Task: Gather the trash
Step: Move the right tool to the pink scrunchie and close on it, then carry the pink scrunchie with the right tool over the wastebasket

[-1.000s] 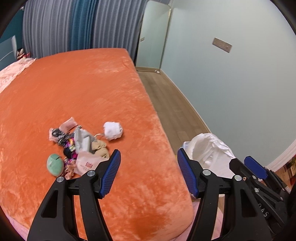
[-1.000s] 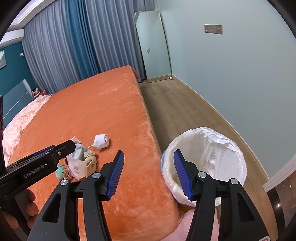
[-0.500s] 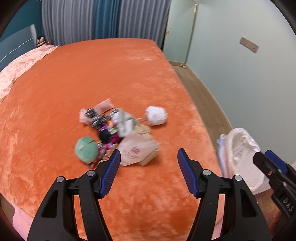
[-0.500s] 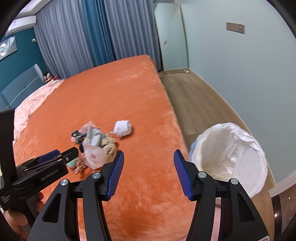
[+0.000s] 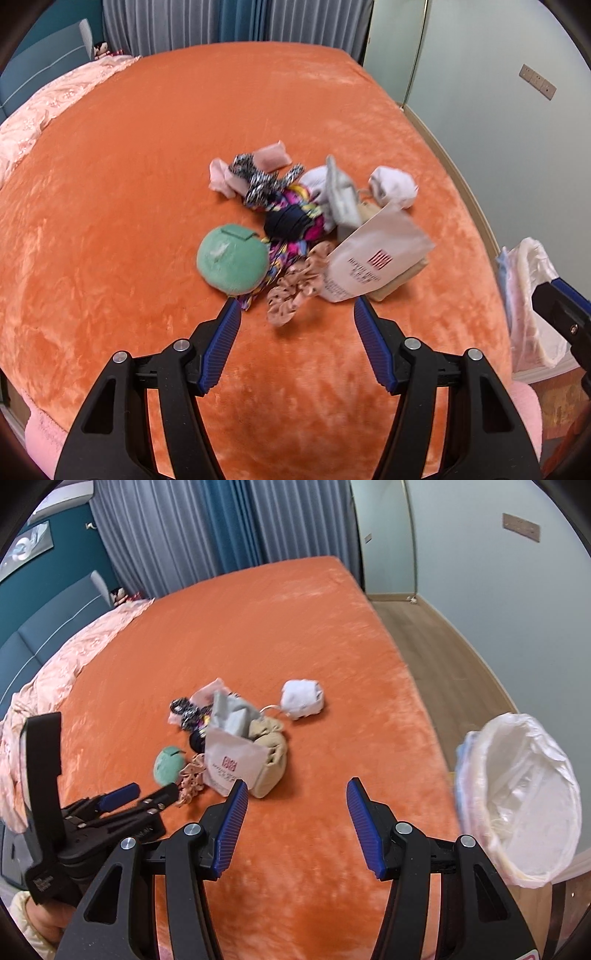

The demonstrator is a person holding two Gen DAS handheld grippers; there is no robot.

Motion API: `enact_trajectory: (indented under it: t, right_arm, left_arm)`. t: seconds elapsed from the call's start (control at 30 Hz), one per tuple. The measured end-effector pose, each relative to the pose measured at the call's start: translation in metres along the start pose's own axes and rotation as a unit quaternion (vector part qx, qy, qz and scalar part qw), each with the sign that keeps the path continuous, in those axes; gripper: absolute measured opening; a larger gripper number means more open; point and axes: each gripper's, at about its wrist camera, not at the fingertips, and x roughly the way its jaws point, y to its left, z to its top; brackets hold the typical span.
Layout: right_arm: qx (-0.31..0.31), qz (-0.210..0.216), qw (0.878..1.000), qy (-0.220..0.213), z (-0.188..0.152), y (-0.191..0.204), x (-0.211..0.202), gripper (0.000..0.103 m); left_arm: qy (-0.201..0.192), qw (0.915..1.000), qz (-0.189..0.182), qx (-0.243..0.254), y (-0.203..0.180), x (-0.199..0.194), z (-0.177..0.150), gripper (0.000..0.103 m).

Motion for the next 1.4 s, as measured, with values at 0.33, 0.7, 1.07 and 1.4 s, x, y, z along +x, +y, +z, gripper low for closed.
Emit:
enact_trajectory:
  t: [0.33,0.7,1.07,1.4]
  right_arm:
    - [-0.025,0.013,1.0,0.014,0.022,0.024,0.047,0.055]
    - [-0.034,0.053,0.997,0.049,0.036,0.036,0.103,0.048]
    - [-0.03,0.096,0.992,0.07,0.023,0.036,0.092,0.003]
    - [0.003,0.07,0.997,-0.014,0.039,-0.001,0.008,0.002]
  left_arm:
    - [0.034,0.999,-0.029,-0.002,0.002,0.044,0.01,0.038]
    - [0.049,0.9972,-0.057,-0.002,0.0,0.052,0.01,0.011]
    - [0.038,0.9973,-0.063,-0.003,-0.004,0.031,0.018,0.01]
    - [-0.006,0.9948,-0.097,0.031,-0.05,-0.02,0.035,0.009]
